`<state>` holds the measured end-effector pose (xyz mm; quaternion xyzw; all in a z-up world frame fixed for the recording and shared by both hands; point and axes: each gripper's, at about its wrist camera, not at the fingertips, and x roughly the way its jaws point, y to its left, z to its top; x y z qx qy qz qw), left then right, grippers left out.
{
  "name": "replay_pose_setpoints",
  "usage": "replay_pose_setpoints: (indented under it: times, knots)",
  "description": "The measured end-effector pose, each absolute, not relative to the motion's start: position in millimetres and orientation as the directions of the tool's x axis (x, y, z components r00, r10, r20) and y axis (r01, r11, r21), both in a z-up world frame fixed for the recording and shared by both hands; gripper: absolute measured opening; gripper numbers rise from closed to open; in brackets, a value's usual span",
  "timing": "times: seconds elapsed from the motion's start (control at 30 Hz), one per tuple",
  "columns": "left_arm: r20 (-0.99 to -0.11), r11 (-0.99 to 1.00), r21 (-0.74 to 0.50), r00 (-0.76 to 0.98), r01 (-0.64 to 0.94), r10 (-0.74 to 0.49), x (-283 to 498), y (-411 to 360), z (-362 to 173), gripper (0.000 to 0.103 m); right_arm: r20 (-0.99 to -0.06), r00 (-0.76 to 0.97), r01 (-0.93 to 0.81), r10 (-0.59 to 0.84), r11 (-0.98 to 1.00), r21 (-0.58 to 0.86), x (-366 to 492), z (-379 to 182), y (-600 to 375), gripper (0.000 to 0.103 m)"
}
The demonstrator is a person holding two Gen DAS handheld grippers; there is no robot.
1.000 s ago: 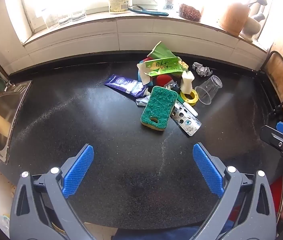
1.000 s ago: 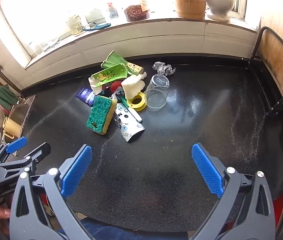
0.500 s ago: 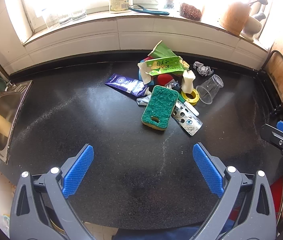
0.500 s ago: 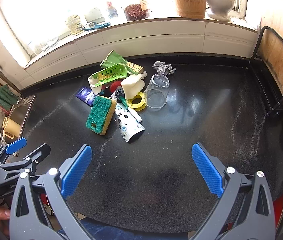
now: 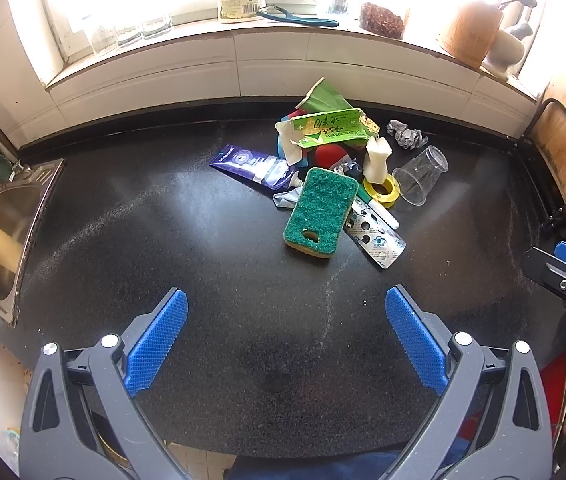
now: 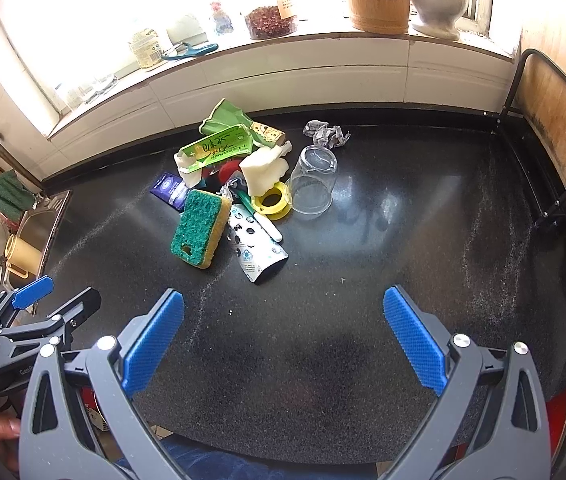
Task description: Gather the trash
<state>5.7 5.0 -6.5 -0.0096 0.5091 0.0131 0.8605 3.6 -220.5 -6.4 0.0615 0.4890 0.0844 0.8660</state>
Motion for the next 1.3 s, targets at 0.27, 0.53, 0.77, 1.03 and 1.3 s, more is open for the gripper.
replay_pose_setpoints:
  times: [0.27,0.53,0.77,1.03,1.3]
  knots:
    - [-0.878,0.999,-0.002,0.479,-0.035,0.015,6.3,4.1,-6.7,0.097,-0.838,0.504,-0.084,0.208,0.978,0.192,4.3,-6.1,-220.2,0.097]
    - [-0.879,0.999,-0.003,0.476,-0.034,0.014,7.7,4.4,-7.0,0.097,-0.838,0.504,-0.085,0.208,0.978,0.192,5.6,-5.3,-220.4,0.097]
    - [-0.881,0.999,-0.001,0.473,-0.033,0.014,10.7,4.1,-7.5,0.097,-0.841,0.499,-0.082,0.208,0.978,0.193,8.8,-6.8,-220.0,0.097]
    - [-0.884,1.000,0.003,0.466,-0.029,0.017,16.7,2.0,-9.7,0.097,-0.843,0.496,-0.081,0.209,0.977,0.195,13.5,-9.8,-221.1,0.097]
    - [-0.892,1.000,0.007,0.452,-0.022,0.016,26.5,0.6,-15.2,0.097,-0.849,0.484,-0.081,0.211,0.977,0.197,23.5,-15.8,-221.2,0.097]
